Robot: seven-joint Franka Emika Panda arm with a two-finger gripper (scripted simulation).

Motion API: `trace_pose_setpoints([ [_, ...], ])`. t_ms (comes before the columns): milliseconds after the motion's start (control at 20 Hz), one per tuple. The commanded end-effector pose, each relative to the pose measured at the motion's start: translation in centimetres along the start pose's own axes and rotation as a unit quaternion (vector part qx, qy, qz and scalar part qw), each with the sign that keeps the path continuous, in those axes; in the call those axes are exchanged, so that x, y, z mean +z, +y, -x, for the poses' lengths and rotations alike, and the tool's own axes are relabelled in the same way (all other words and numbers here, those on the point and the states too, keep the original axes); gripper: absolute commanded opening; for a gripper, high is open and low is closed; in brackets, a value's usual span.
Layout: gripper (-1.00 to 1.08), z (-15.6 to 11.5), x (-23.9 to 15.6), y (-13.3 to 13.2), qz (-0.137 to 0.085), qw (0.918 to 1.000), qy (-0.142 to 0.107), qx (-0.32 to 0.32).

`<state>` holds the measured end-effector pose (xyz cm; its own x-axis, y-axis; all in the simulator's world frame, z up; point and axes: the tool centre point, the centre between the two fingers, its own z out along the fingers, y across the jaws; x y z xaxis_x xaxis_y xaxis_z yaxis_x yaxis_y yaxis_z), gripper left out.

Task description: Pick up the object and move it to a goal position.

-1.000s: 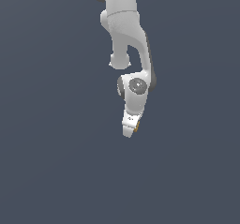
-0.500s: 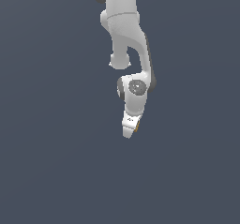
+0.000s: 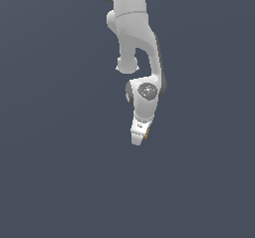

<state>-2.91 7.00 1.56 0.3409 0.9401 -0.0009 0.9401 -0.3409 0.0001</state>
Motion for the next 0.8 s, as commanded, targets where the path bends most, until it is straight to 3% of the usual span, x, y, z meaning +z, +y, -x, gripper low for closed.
trace_pose_setpoints([
  [0,-1.00,-0.6,-0.6,-0.6,0.001,1.0000,0.000,-0.001],
  [750,-1.00,-8.6,-8.5,-9.1,0.001,1.0000,-0.001,-0.001],
])
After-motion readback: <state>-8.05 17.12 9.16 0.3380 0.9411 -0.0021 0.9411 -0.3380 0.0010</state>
